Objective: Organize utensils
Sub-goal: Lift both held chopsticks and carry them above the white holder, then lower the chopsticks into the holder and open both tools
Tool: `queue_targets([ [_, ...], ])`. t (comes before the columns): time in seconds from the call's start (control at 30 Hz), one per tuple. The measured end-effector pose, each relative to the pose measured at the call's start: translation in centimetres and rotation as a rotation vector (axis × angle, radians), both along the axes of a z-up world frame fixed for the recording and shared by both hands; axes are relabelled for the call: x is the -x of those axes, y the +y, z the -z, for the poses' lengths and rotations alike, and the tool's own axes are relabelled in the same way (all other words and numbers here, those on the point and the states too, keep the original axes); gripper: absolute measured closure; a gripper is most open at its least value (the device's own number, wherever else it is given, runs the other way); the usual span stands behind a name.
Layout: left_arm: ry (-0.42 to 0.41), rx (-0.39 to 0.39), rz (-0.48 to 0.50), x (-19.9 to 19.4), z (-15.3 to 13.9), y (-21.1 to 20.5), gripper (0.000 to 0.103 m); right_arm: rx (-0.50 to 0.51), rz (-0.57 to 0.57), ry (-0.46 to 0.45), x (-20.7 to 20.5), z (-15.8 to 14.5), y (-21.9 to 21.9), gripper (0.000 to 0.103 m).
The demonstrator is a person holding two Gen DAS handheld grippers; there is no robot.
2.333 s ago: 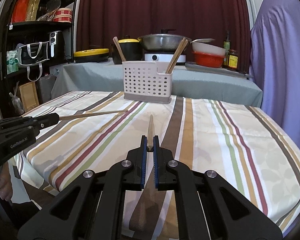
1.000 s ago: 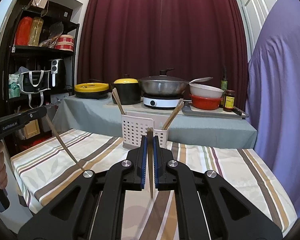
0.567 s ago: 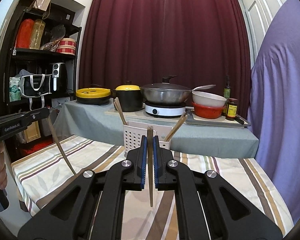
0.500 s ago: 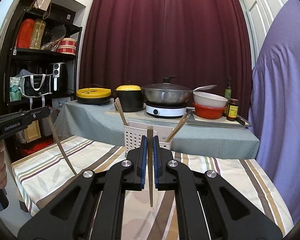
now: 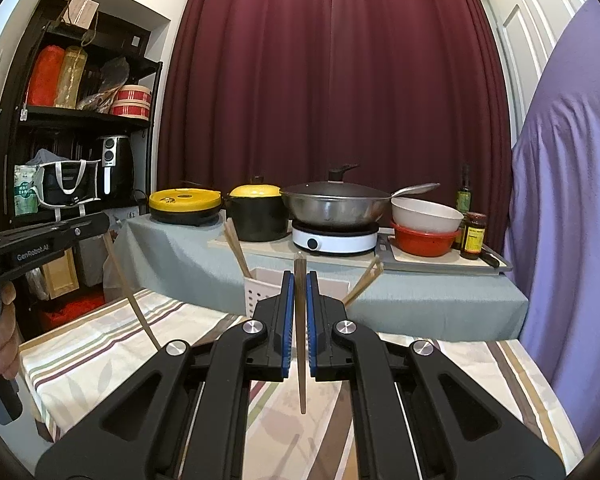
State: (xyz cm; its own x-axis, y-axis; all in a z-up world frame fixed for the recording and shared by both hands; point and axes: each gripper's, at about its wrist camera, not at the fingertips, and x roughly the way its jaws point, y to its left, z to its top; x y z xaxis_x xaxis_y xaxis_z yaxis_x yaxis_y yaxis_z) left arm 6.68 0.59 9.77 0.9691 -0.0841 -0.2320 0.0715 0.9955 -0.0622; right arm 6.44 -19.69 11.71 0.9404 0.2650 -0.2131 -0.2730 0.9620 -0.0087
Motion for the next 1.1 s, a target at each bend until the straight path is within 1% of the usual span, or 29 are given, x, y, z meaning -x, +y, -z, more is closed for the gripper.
queue_targets([
  [0.3,-0.041,-0.01,0.015,-3.0,-2.0,-0.7,0.096,-0.013,-0.008,-0.025,-3.4,-1.7,0.0,0.097],
  [0.5,-0.089,-0.008,0.014,-5.5,-4.3,-0.7,0.096,-0.02,-0.008,-0.064,-6.0,-3.4,-0.2,0.097],
  [0.8,-0.1,0.034,0.022,-10.8,-7.1,-0.7,0.096,-0.048,-0.008,-0.108,-11.0,-6.1,-0.7,0.097],
  [0.93,-0.109,0.024,0.012,-12.6,-7.6,-1.2,0.096,-0.044,-0.003,-0.117,-13.0,-6.6,-0.7,0.097],
  [1.1,-0.101,0.019,0.0,-15.1,-7.4,-1.7,0.096,-0.031,-0.002,-0.11,-15.4,-6.3,-0.4,0.097],
])
